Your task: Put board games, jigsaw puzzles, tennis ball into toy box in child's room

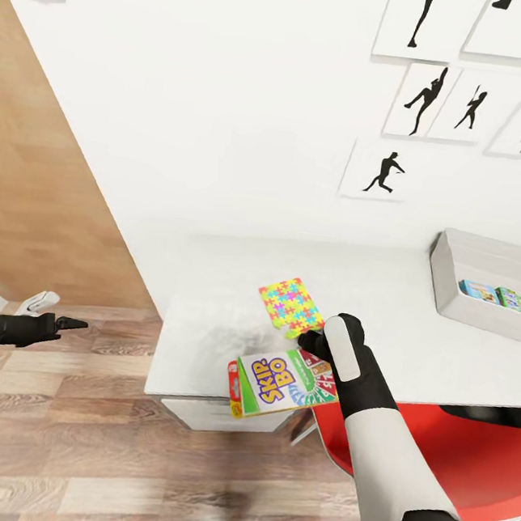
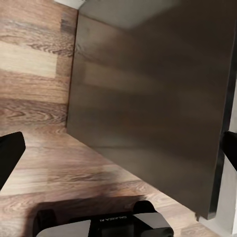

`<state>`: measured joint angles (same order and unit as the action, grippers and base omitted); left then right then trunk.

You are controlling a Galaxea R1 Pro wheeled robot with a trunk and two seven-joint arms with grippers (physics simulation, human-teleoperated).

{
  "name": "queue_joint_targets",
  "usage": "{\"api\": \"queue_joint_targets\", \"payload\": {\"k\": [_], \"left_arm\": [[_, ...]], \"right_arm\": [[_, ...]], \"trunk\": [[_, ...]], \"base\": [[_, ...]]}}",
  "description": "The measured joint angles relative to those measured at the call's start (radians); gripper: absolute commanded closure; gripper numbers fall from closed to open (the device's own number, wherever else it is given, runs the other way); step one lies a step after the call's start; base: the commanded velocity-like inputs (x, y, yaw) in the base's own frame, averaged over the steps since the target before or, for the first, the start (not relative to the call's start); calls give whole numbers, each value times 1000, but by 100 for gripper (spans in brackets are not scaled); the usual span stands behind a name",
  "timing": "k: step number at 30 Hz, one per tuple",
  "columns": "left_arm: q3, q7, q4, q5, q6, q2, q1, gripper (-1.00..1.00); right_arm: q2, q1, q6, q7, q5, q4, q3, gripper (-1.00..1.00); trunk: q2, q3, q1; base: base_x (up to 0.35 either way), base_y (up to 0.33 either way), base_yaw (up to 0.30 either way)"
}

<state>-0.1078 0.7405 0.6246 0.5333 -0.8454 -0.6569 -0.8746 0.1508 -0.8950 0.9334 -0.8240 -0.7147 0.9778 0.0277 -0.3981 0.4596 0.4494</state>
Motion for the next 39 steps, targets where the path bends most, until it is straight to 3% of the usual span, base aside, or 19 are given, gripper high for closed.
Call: {"api": "queue_joint_targets", "payload": {"k": [39], "left_arm": [[0,0,0,0,0,0,0,-100]], "right_arm": [[1,0,0,0,0,0,2,-100]], "trunk": [[0,0,0]], "base": [[-15,76,0]]}}
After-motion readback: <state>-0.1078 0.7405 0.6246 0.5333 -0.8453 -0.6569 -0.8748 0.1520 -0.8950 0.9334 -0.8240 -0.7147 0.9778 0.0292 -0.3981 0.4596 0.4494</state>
